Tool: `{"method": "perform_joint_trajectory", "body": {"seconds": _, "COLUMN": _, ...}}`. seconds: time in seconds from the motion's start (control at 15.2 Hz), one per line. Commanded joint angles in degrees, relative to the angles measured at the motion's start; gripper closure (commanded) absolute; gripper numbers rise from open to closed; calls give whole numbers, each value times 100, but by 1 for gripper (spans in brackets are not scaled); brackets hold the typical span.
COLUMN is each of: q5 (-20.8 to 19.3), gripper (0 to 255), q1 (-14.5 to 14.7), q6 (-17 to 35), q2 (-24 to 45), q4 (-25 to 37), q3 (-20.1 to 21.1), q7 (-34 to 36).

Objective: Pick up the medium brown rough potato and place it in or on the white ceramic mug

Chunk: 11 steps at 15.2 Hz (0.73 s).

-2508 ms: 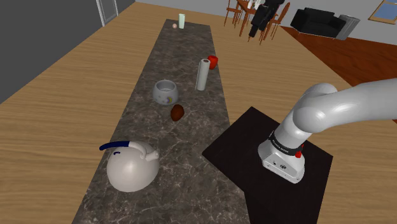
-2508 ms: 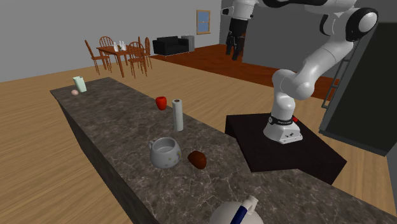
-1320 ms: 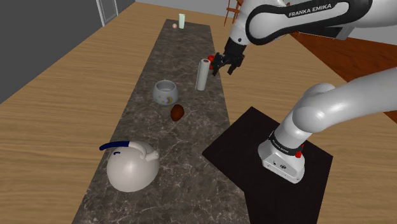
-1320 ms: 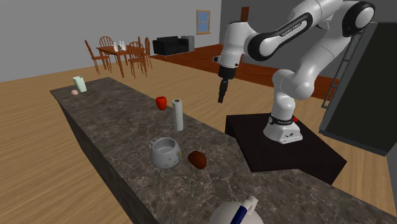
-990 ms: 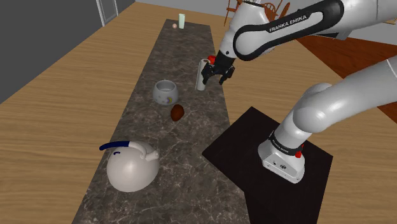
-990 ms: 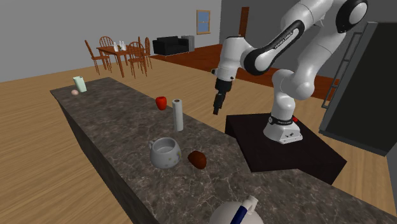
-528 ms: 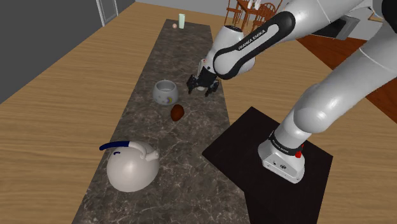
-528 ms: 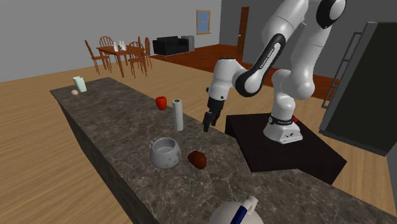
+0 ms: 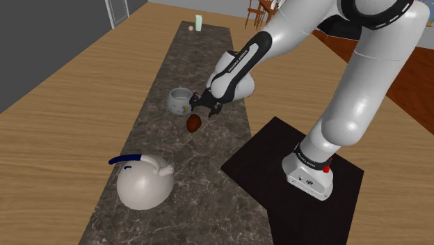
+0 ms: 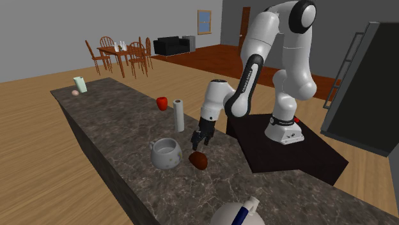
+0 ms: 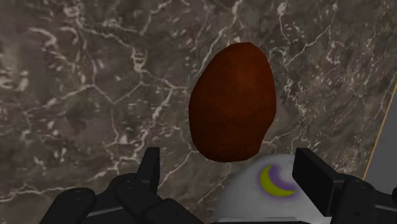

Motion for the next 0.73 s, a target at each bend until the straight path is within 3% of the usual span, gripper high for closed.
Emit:
{"method": "perform_joint_trajectory", "body": {"seconds": 0.0, "q5": 68, "gripper": 0, "q1": 55, "q6": 212, "q2": 367, "q4": 231, "q3": 6, "q7": 140}}
{"method": "perform_joint_trajectory", "body": {"seconds": 0.46, "q5": 58, "gripper": 0, "q1": 43, "q6": 657, "q2": 1161, "q4": 597, "q3": 68, "q7": 65}}
{"method": "perform_joint_trajectory", "body": {"seconds": 0.66, "q5": 56, "gripper": 0, "q1": 42, "q6": 657, "q2": 1161, "q4": 597, "q3": 68, "q7": 67}}
